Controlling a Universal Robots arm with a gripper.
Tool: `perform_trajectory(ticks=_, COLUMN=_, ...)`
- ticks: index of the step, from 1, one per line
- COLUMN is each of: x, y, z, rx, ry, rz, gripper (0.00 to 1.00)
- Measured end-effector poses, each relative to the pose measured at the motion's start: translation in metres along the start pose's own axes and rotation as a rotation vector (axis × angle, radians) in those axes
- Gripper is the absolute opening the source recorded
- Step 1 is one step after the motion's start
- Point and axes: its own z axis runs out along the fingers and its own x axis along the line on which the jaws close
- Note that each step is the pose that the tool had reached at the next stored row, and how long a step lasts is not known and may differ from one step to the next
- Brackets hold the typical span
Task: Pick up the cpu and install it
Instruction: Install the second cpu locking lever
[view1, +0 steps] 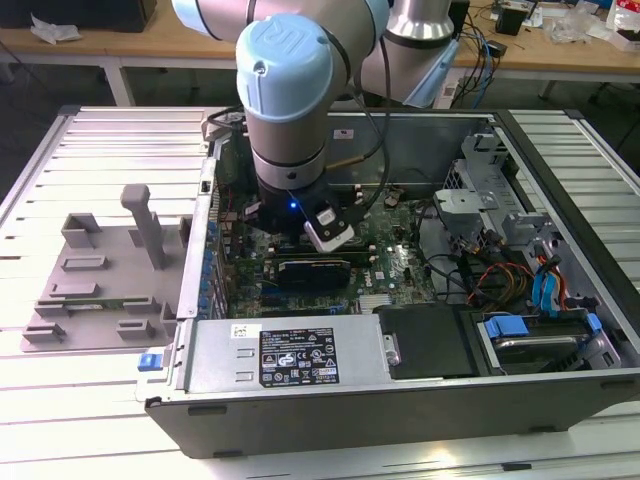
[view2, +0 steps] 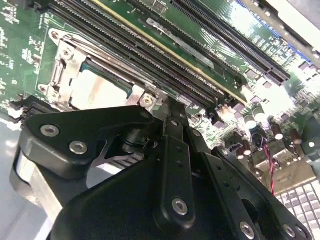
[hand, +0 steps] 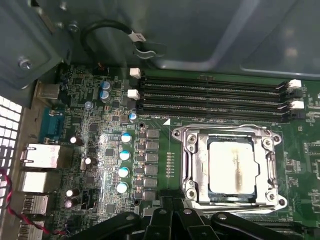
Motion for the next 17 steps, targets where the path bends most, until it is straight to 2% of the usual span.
perform_trajectory(ticks=1, x=-0.0009, y=0.001, z=-0.0042, rx=0.0012, ry=0.0001, rz=0.0, gripper=0.11)
perform_trajectory(ticks=6, x=-0.0048, y=0.0028, z=-0.0124, rx=0.0019, ry=0.0001, rz=0.0, gripper=0.11)
perform_trajectory(ticks=7, x=-0.0096, y=0.0025, z=-0.0123, rx=0.0019, ry=0.0005, rz=0.0, gripper=0.11)
perform_trajectory(ticks=8, x=-0.0193, y=0.002, z=-0.0118, rx=0.0019, ry=0.0017, rz=0.0, gripper=0.11)
perform_trajectory(ticks=12, x=-0.0345, y=0.0011, z=-0.0111, rx=0.0018, ry=0.0032, rz=0.0, gripper=0.11)
perform_trajectory(ticks=14, x=-0.0486, y=0.0003, z=-0.0105, rx=0.0019, ry=0.0033, rz=0.0, gripper=0.11)
perform_trajectory(ticks=17, x=-0.0498, y=0.0013, z=-0.0102, rx=0.0019, ry=0.0033, rz=0.0, gripper=0.11)
